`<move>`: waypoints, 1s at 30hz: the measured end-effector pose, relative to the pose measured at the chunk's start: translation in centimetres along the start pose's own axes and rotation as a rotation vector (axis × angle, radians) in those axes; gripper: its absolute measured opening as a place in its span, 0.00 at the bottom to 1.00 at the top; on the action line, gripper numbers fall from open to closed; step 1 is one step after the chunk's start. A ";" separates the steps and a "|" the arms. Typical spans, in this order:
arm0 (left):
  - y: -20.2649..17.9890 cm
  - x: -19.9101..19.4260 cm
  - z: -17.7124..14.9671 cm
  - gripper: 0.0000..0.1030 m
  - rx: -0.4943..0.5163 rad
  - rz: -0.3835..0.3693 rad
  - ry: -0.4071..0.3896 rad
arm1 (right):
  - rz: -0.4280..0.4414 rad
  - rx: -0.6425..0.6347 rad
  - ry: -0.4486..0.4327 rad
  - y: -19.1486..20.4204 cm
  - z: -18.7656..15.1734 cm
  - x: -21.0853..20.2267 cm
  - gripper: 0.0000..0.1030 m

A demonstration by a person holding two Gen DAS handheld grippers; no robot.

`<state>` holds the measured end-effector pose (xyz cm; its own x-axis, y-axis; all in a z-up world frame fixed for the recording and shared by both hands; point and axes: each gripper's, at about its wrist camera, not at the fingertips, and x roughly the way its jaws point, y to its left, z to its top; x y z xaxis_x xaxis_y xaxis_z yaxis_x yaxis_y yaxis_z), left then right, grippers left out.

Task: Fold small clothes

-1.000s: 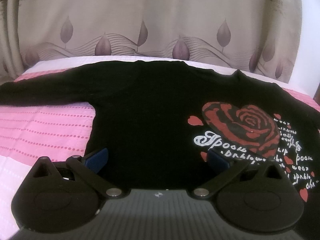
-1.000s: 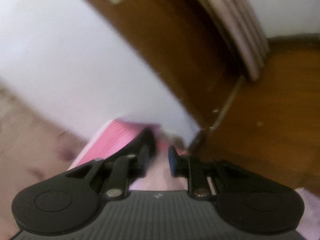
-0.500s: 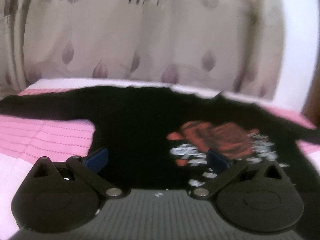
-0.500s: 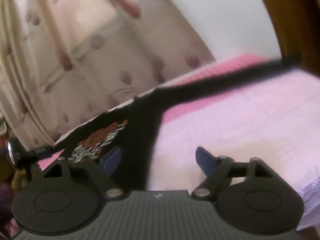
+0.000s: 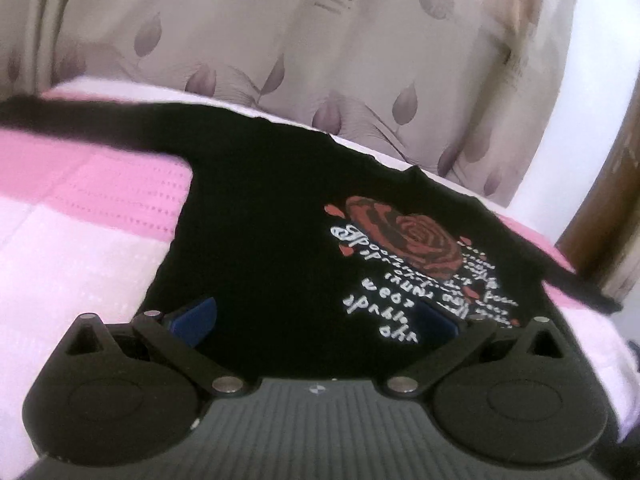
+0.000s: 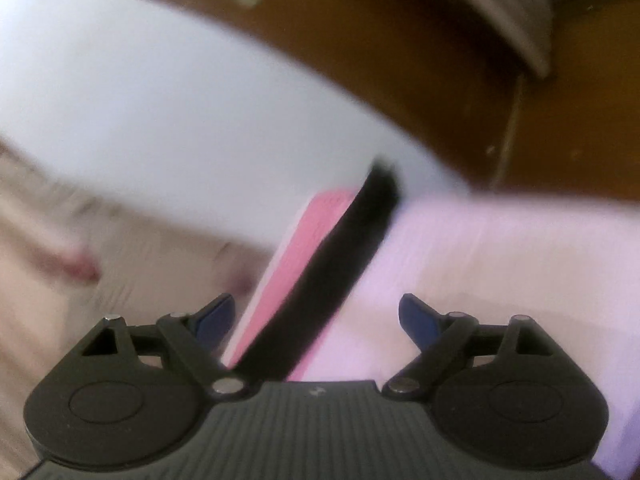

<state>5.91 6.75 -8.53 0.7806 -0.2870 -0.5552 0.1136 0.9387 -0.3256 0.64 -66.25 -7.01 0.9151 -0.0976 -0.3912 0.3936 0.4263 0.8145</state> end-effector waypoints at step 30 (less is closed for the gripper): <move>-0.3 5.0 2.9 1.00 0.075 0.131 -0.044 | -0.071 -0.124 0.016 4.0 3.4 10.9 0.11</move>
<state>11.58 5.60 -9.00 0.8180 -0.1537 -0.5543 0.0528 0.9796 -0.1937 12.48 -68.69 -6.52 0.8835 -0.1170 -0.4536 0.4423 0.5269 0.7258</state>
